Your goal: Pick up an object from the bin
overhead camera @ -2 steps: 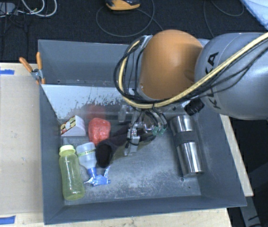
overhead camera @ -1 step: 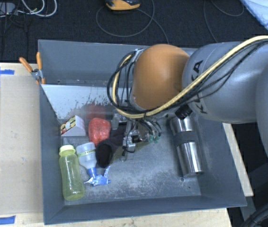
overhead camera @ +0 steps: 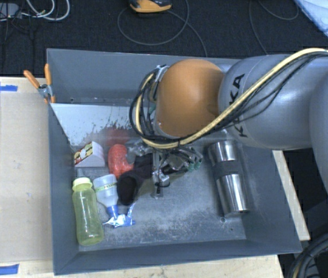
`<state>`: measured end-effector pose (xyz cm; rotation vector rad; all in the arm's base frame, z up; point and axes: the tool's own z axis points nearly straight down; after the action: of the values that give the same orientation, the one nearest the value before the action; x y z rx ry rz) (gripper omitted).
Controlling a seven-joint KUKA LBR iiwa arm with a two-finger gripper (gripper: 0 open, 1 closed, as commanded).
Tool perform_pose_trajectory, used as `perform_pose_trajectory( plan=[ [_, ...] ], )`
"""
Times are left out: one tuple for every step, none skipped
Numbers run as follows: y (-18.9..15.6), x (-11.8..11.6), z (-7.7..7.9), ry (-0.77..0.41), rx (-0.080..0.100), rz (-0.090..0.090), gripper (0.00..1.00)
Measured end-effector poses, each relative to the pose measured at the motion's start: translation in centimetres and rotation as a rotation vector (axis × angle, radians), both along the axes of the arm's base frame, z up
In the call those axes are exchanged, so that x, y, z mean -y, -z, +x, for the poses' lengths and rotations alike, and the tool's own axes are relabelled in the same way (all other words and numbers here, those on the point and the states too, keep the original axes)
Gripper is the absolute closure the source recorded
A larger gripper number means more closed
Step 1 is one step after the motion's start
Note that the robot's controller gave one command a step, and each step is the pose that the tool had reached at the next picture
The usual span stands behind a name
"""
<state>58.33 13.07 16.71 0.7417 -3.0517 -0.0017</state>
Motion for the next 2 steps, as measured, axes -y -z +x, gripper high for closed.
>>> perform_pose_trajectory(
  plan=[
    [1.9, -0.2, -0.2, -0.070, -0.004, 0.000, 0.00],
    [6.4, -0.2, 0.4, -0.294, 0.007, 0.000, 0.00]
  ],
)
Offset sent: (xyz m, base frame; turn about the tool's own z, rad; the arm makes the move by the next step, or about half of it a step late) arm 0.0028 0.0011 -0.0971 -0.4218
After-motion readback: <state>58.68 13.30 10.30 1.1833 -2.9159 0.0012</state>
